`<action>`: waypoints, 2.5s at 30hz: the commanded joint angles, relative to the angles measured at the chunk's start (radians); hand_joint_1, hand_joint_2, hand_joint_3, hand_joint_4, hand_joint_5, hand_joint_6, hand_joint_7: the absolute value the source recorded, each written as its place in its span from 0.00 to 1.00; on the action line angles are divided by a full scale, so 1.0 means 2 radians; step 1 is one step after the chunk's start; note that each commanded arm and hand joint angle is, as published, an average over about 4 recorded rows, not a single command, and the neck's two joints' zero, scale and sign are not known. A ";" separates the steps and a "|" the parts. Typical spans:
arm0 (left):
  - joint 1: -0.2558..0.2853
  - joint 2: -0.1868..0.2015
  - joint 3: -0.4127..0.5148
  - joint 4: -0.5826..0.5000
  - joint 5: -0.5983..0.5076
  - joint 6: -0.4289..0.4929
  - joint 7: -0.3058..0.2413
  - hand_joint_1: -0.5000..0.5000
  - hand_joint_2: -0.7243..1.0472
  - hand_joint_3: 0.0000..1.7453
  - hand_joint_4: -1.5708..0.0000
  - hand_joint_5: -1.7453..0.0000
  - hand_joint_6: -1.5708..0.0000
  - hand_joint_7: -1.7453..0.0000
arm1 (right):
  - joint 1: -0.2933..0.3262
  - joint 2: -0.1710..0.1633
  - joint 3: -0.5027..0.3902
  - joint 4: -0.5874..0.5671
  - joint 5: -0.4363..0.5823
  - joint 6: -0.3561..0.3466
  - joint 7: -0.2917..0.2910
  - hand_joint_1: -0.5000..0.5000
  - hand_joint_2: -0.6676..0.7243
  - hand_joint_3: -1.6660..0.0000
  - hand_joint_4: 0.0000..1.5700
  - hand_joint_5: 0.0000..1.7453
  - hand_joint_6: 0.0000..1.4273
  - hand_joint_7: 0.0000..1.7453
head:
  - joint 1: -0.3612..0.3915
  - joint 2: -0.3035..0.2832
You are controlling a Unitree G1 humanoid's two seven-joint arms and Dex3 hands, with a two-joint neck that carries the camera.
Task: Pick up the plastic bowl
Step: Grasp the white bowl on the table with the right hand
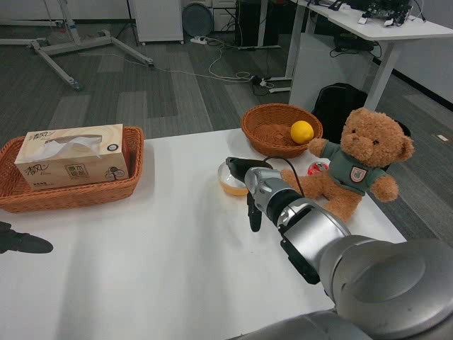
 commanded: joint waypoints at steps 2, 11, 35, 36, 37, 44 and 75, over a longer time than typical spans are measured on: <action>0.002 -0.001 -0.002 0.001 -0.001 0.000 0.000 0.00 0.03 0.05 1.00 1.00 1.00 1.00 | 0.009 0.002 0.004 0.017 0.001 -0.008 -0.012 0.08 0.48 0.95 0.00 0.12 0.00 0.03 | 0.000 0.000; 0.006 0.000 -0.004 0.000 -0.002 0.000 0.000 0.00 0.03 0.05 1.00 1.00 1.00 1.00 | 0.012 0.003 0.005 0.046 0.002 -0.032 -0.037 0.04 0.27 0.81 0.04 0.33 0.00 0.09 | -0.001 -0.003; 0.012 0.002 -0.004 0.001 -0.005 0.000 0.000 0.00 0.03 0.05 1.00 1.00 1.00 1.00 | 0.064 -0.013 0.060 -0.052 0.028 -0.070 -0.029 0.04 0.18 0.52 0.35 0.94 0.18 0.88 | 0.002 -0.011; 0.012 0.002 -0.004 0.001 -0.005 0.000 0.000 0.00 0.04 0.05 1.00 1.00 1.00 1.00 | 0.069 -0.015 0.065 -0.064 0.035 -0.070 -0.029 0.04 0.18 0.52 0.35 0.94 0.18 0.88 | 0.003 -0.011; 0.012 0.002 -0.004 0.001 -0.006 0.000 0.000 0.00 0.05 0.05 1.00 1.00 1.00 1.00 | 0.073 -0.018 0.071 -0.075 0.041 -0.071 -0.029 0.04 0.18 0.52 0.35 0.94 0.18 0.88 | 0.003 -0.012; 0.010 0.002 -0.003 0.003 -0.006 0.000 0.000 0.00 0.03 0.05 1.00 1.00 1.00 1.00 | 0.108 -0.033 0.105 -0.144 0.068 -0.071 -0.019 0.04 0.18 0.52 0.35 0.94 0.16 0.88 | 0.008 -0.015; -0.001 0.003 -0.005 0.013 -0.008 0.000 0.000 0.00 0.01 0.05 1.00 1.00 1.00 1.00 | 0.256 -0.031 0.065 -0.328 0.058 -0.069 0.035 0.04 0.18 0.36 0.25 0.92 0.00 0.82 | 0.004 -0.021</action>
